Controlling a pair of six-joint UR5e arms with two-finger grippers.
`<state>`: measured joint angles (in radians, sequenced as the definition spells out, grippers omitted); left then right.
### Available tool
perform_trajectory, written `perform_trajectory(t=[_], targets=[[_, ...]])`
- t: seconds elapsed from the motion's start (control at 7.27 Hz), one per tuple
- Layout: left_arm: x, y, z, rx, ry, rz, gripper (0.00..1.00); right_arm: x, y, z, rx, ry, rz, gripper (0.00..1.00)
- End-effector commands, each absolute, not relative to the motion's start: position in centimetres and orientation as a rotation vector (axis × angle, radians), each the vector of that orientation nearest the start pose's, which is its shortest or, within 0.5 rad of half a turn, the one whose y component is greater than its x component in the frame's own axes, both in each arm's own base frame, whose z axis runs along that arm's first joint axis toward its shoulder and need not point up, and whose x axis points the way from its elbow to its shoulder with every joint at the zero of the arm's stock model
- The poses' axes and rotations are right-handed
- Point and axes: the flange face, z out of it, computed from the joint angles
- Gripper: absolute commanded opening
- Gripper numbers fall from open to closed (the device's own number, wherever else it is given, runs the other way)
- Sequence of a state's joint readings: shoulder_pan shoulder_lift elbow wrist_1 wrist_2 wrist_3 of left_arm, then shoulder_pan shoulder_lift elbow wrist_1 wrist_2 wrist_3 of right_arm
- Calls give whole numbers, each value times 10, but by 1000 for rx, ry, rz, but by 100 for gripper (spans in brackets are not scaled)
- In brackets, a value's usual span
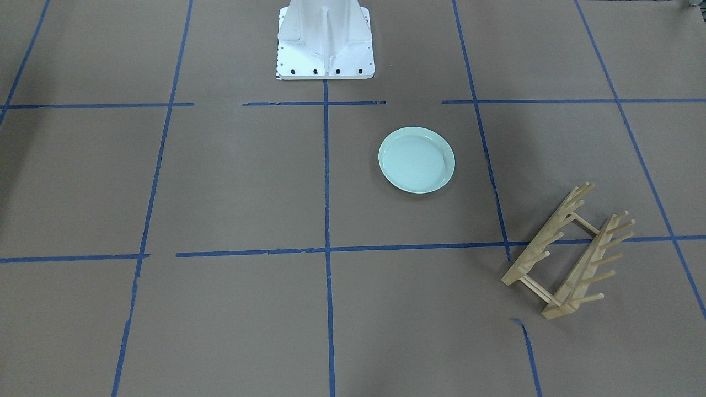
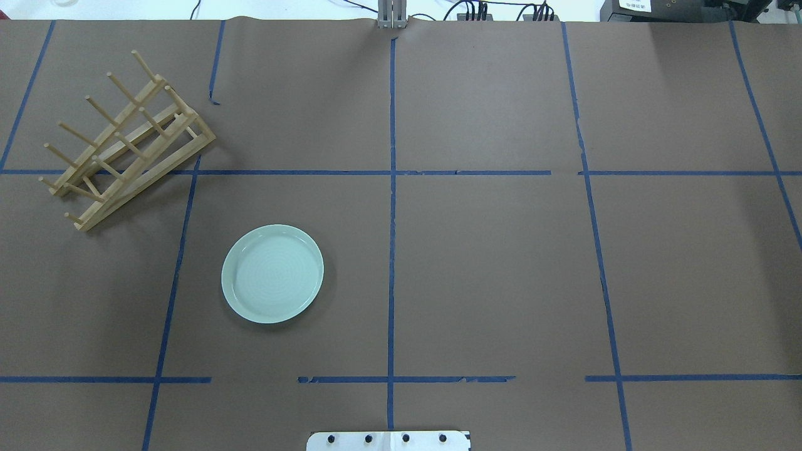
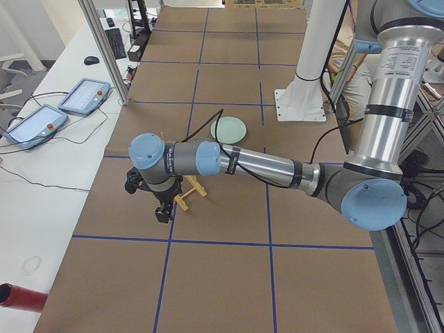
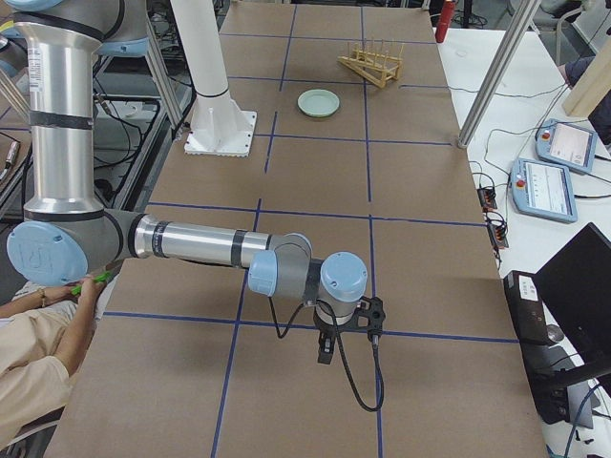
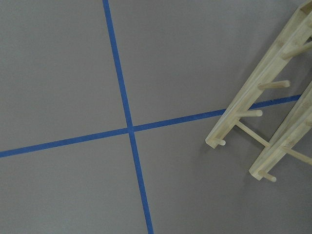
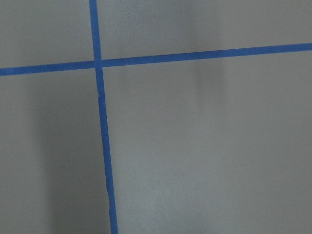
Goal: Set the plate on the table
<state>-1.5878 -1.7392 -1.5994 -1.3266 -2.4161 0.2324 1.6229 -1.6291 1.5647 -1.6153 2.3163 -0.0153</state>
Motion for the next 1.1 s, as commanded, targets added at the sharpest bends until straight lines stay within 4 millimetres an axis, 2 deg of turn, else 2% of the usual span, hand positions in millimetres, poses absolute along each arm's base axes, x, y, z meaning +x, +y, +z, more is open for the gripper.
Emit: perform_trajectory(t=[0.0,0.96], targets=[[-70,-555,580,53,812,184,100,90,-454,696,-79,-748,76,100],[-72,-550,586,42,815,175,100,90,-454,696,-79,-748,76,100]])
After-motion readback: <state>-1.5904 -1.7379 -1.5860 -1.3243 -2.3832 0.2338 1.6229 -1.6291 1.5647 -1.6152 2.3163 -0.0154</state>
